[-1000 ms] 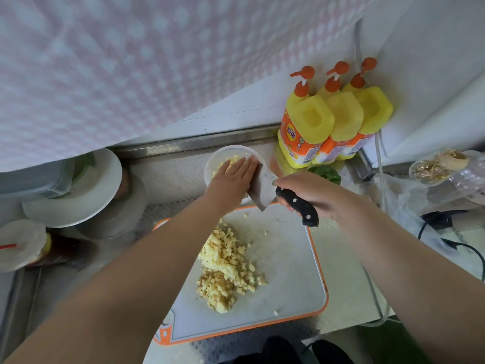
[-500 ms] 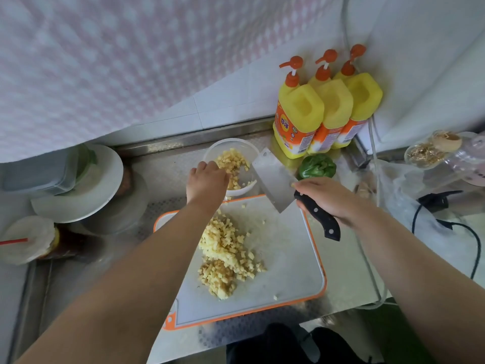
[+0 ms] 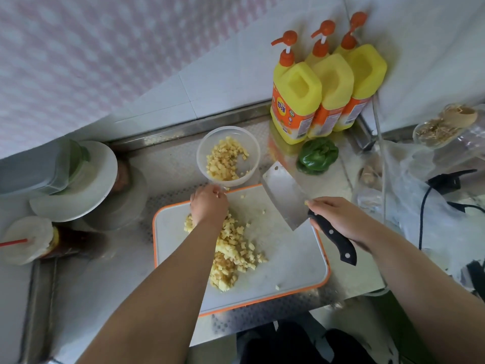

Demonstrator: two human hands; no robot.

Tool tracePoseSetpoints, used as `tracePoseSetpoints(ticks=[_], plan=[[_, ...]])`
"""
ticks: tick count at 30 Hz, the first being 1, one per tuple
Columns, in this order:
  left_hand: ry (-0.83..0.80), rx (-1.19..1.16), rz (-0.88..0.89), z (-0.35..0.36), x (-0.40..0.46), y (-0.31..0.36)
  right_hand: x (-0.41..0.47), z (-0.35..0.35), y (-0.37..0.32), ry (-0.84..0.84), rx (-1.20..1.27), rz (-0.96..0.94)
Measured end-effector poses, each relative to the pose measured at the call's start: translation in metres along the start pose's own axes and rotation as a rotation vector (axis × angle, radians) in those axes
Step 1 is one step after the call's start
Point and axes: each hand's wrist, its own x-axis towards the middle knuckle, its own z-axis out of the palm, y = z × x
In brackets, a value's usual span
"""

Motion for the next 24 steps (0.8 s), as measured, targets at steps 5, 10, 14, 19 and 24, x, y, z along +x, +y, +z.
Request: tracePoseSetpoints(ticks=[5,10,14,19,24], plan=[[-0.021,0.105,-0.143,0.018,0.021,0.012,0.002,-0.001,0.020,-0.029,-0.069,0.038],[-0.034,0.204,-0.132,0.028,0.029,0.017,0.015,0.003,0.042,-0.038,-0.226,0.069],[-0.058,0.331,-0.015,0.028,0.028,0.024,0.034,0.010,0.069,-0.058,-0.201,0.124],[-0.054,0.343,0.126,0.015,0.025,0.014,0.055,0.037,0.078,-0.059,-0.109,0.189],[-0.123,0.383,0.191,0.003,0.021,-0.012,0.066,0.066,0.063,-0.147,-0.190,0.165]])
